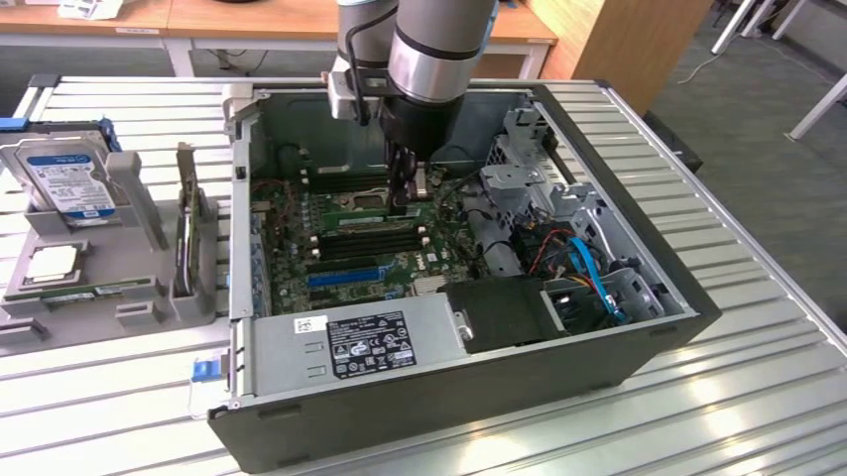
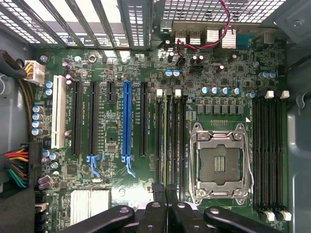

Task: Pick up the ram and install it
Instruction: 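Insert the ram into the slot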

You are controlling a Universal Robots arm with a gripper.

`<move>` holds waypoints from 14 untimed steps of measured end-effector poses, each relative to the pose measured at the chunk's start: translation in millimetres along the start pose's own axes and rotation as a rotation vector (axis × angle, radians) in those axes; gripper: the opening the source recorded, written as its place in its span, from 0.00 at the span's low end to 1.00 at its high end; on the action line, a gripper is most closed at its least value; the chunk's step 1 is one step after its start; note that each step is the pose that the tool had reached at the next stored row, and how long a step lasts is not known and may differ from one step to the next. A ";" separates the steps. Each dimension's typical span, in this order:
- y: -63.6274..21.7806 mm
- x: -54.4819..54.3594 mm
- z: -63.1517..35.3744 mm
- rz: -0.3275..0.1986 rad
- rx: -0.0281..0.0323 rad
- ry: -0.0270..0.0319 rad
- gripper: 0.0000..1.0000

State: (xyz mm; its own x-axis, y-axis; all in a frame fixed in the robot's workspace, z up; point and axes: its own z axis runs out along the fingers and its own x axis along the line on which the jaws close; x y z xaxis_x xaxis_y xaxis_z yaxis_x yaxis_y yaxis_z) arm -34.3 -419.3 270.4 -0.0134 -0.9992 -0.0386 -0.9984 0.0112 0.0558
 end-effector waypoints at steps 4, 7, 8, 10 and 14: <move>-0.2 0.1 2.7 0.000 0.0000 -0.0001 0.11; -0.3 0.2 5.6 0.000 0.0001 -0.0001 0.11; -0.4 0.2 6.6 0.000 0.0001 -0.0001 0.11; -0.5 0.3 8.6 0.000 0.0001 -0.0002 0.11; -0.7 0.5 12.3 0.000 0.0001 -0.0002 0.11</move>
State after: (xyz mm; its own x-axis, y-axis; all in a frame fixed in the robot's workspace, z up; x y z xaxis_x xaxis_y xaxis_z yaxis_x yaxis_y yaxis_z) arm -34.3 -419.2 258.1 -0.0133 -0.9992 -0.0388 -0.9984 0.0111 0.0557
